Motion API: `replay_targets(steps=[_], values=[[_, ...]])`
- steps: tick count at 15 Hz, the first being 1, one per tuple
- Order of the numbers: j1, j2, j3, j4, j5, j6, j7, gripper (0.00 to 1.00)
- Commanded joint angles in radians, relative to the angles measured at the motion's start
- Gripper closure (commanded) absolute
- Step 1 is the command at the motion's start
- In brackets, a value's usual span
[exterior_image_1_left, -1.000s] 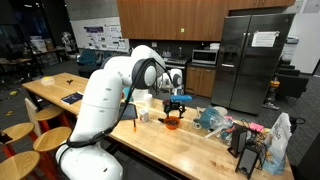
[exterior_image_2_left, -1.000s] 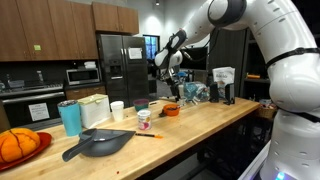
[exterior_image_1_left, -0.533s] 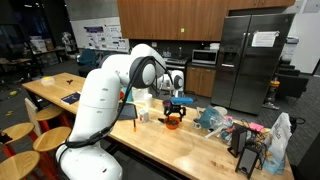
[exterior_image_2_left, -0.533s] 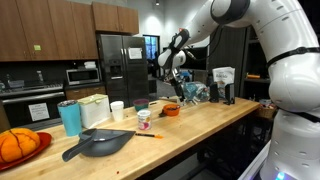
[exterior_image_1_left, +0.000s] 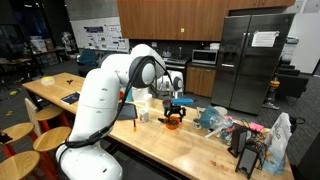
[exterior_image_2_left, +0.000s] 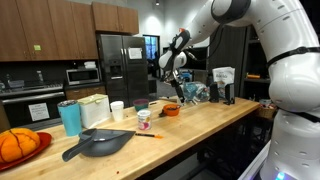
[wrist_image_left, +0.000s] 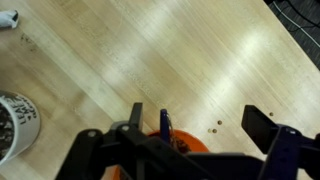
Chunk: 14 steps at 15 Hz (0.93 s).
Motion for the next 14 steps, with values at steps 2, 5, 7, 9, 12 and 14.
replay_targets(steps=[2, 5, 7, 9, 12, 14], values=[[-0.003, -0.008, 0.006, -0.012, 0.002, 0.048, -0.053, 0.0], [-0.003, 0.003, 0.008, -0.01, 0.002, 0.066, -0.083, 0.0], [-0.006, 0.013, 0.006, -0.005, 0.007, 0.075, -0.095, 0.0], [-0.009, 0.021, 0.005, -0.005, 0.011, 0.079, -0.1, 0.0], [0.003, -0.096, 0.046, -0.013, 0.155, -0.035, -0.033, 0.0], [0.013, -0.123, 0.057, 0.008, 0.228, -0.069, -0.007, 0.0]])
